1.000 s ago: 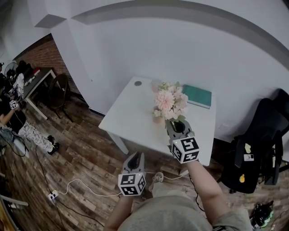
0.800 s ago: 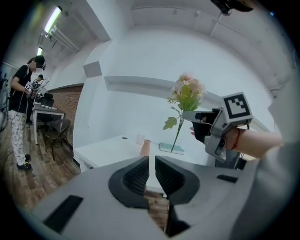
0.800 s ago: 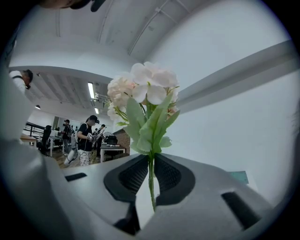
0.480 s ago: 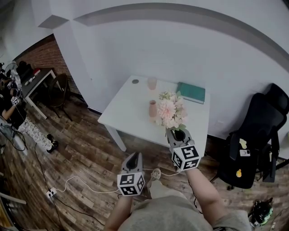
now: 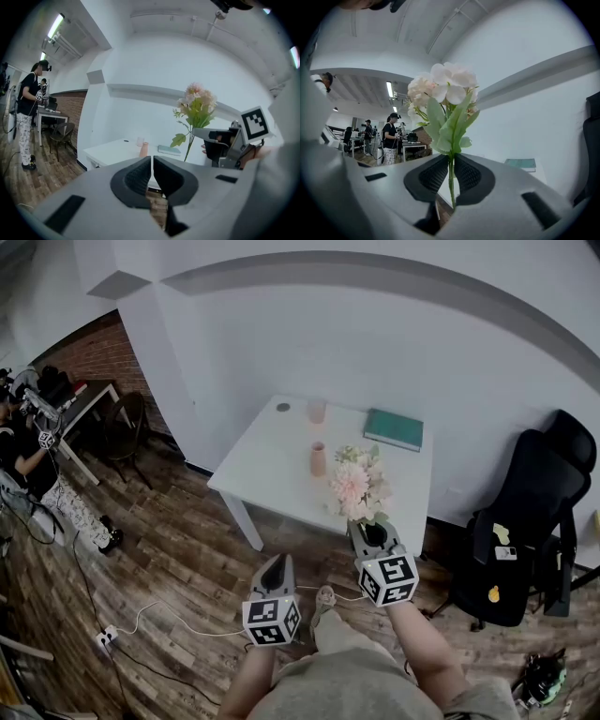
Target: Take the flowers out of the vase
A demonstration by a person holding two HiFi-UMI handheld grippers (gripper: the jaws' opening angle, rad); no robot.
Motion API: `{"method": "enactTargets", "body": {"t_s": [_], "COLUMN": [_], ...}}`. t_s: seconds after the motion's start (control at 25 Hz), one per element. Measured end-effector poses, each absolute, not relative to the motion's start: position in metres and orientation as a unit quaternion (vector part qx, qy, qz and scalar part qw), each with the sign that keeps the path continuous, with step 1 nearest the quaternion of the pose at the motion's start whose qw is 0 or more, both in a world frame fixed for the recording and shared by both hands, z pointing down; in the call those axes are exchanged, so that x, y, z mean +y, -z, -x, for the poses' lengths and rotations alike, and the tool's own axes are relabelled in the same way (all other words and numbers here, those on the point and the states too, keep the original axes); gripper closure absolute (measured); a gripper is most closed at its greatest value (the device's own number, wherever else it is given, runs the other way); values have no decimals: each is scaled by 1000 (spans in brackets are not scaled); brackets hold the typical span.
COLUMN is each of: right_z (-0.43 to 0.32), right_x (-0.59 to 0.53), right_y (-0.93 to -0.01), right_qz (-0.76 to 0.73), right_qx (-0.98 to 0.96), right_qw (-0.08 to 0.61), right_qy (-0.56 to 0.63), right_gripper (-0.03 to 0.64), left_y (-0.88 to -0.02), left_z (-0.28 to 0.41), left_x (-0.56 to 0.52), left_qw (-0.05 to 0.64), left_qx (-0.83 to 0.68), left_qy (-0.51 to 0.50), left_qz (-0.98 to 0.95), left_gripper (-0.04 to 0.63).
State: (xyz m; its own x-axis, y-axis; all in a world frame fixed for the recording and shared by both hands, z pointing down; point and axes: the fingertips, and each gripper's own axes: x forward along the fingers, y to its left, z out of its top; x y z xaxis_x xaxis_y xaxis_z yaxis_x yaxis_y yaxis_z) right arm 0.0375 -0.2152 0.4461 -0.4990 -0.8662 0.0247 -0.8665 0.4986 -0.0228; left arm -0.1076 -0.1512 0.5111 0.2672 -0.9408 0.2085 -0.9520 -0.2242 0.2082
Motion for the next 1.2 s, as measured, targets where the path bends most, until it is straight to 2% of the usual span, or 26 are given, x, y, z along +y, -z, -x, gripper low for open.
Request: {"method": "enactTargets", "body": {"t_s": [1.2], "right_z": [-40], "right_x": [-183], "right_y": [-458], "right_qz": [-506], "right_qx": [-862], "right_qw": [7], "right_qy": [-35], "right_gripper": [578], "left_y": [-504], "left_z": [113], "left_x": [-129], "left_qw": [143], "left_qx": [-605], "left_qy": [-15], "left_qz": [-783], "left_gripper": [580]}}
